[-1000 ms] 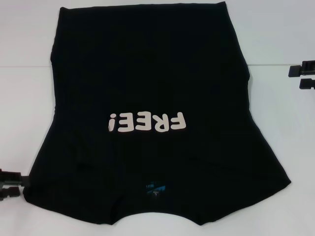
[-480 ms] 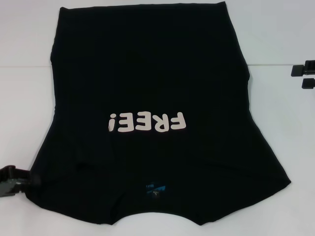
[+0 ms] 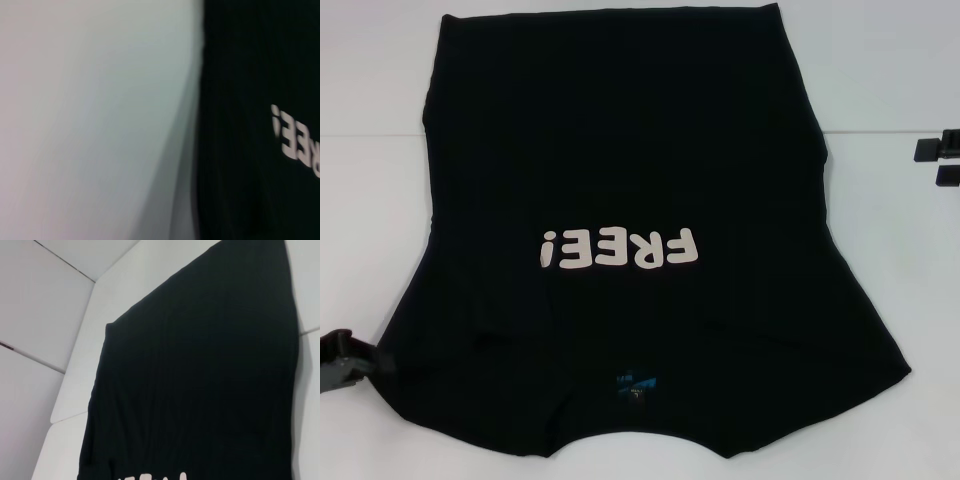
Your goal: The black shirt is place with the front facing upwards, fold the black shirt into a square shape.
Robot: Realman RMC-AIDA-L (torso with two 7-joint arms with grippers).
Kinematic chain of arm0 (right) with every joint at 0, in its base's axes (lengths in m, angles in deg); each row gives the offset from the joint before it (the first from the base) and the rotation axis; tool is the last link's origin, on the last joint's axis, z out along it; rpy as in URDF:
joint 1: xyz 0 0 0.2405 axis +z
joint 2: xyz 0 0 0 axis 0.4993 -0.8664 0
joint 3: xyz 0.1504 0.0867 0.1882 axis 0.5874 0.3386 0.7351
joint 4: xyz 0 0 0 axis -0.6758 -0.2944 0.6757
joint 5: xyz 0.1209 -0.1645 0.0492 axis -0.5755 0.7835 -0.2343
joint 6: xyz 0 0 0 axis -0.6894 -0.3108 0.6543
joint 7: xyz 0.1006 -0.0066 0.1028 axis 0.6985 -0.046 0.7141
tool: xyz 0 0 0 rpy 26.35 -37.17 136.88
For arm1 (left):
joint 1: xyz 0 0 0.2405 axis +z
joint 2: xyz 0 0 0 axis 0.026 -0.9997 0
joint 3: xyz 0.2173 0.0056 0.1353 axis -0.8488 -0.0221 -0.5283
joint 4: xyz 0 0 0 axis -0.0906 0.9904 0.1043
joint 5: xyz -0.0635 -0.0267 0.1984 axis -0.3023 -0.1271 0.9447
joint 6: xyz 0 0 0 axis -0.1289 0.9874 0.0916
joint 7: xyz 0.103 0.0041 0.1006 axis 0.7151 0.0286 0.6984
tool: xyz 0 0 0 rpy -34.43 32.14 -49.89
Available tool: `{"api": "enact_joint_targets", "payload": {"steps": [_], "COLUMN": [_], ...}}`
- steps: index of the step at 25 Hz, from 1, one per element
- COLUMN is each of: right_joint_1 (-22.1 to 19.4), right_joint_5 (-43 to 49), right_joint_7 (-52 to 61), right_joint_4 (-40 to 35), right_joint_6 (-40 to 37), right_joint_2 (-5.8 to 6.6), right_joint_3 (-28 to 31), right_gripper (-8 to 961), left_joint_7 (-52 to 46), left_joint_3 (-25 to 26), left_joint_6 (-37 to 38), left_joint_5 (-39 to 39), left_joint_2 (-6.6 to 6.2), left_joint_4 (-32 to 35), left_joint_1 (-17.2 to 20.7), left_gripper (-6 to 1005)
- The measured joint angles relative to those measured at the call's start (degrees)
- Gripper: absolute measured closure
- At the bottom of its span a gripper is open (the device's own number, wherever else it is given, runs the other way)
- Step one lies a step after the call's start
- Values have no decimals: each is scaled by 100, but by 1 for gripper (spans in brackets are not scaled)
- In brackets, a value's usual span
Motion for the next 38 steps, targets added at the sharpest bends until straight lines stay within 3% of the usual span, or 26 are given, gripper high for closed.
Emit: {"api": "enact_joint_targets", "payload": {"steps": [8, 13, 16, 19, 21, 22, 25, 38], "right_joint_1": [-127, -198, -231, -247, -249, -249, -219, -140], "right_joint_5": [173, 908, 1437, 1722, 1821, 1821, 1978, 2122], "right_joint_7": [-73, -364, -489, -578, -723, -723, -778, -784], "right_joint_4": [-33, -74, -77, -77, -73, -73, -71, 0], "right_joint_6": [-321, -940, -1085, -1022, -910, -910, -735, -211], "right_joint_2": [49, 123, 80, -50, -228, -228, -390, -688], "right_joint_3": [-86, -121, -142, -146, -164, -164, -245, -380], "right_gripper": [287, 286, 286, 286, 286, 286, 285, 287], "left_joint_7": [669, 697, 677, 676, 675, 676, 675, 676], "left_joint_3": [34, 82, 53, 43, 41, 41, 41, 76], "left_joint_6": [580, 593, 473, 389, 332, 309, 286, 220], "left_joint_5": [-800, -886, -870, -862, -861, -861, -861, -863], "left_joint_2": [-91, -142, -149, -180, -195, -198, -199, -187], "left_joint_4": [-170, -223, -272, -384, -440, -456, -464, -526], "left_joint_1": [-15, -92, -144, -204, -235, -244, -251, -199], "left_gripper": [960, 960, 960, 960, 960, 960, 960, 960]}}
